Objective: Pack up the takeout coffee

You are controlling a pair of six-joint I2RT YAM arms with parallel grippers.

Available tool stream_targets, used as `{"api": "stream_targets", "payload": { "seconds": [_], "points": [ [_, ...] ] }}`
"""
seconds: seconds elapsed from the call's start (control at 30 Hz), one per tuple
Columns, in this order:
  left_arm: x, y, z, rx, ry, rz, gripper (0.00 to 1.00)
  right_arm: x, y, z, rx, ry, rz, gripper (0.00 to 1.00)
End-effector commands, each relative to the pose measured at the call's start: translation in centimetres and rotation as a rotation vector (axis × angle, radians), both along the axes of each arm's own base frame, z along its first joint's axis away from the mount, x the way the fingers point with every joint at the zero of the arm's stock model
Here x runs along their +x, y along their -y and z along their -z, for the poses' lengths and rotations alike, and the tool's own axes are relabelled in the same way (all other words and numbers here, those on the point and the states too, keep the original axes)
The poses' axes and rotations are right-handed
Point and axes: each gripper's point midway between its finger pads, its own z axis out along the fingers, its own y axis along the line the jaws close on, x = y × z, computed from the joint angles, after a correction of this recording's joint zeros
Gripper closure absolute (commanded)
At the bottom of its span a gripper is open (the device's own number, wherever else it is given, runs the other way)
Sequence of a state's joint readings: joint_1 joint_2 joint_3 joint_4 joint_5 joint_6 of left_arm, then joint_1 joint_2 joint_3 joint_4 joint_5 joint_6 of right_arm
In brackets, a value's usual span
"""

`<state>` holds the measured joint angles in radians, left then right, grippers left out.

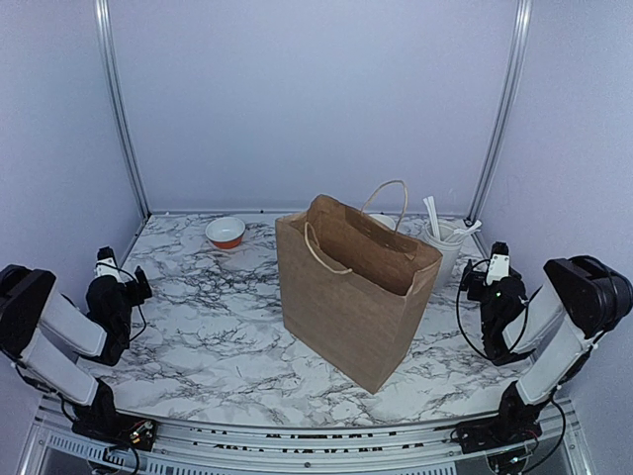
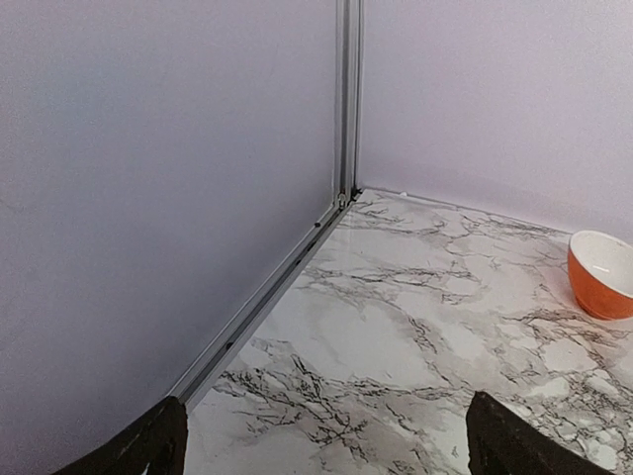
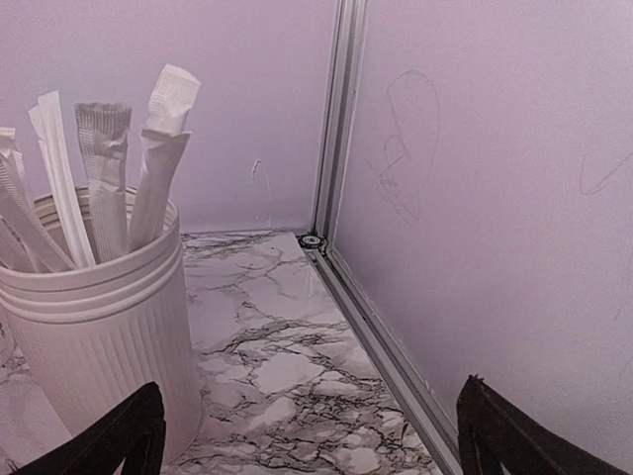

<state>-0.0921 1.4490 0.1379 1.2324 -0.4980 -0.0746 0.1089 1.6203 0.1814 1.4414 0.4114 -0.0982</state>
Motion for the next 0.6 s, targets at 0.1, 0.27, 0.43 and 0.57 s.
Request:
{"api": "stream_targets", "payload": {
  "seconds": [0.1,0.27,0.43,0.57],
  "points": [
    [0.7,1.3,-2.6,0.03,0.132,0.09,0.01,0.2,0.1,-0.9,0.004,0.033,0.008,0.0],
    [2.9,2.6,-1.8,0.047,0.058,0.162,0.01,0.2,0.0,-0.9,0.004,0.034,0.006,0.0],
    [3.0,2.2,-1.8,0.042,0.056,0.137,0.01,0.2,0.1,-0.9,0.005,0.034,0.008,0.0],
    [3.0,2.1,-1.8,0.04,0.054,0.135,0.01,0.2,0.1,-0.9,0.004,0.033,0.008,0.0]
  ]
}}
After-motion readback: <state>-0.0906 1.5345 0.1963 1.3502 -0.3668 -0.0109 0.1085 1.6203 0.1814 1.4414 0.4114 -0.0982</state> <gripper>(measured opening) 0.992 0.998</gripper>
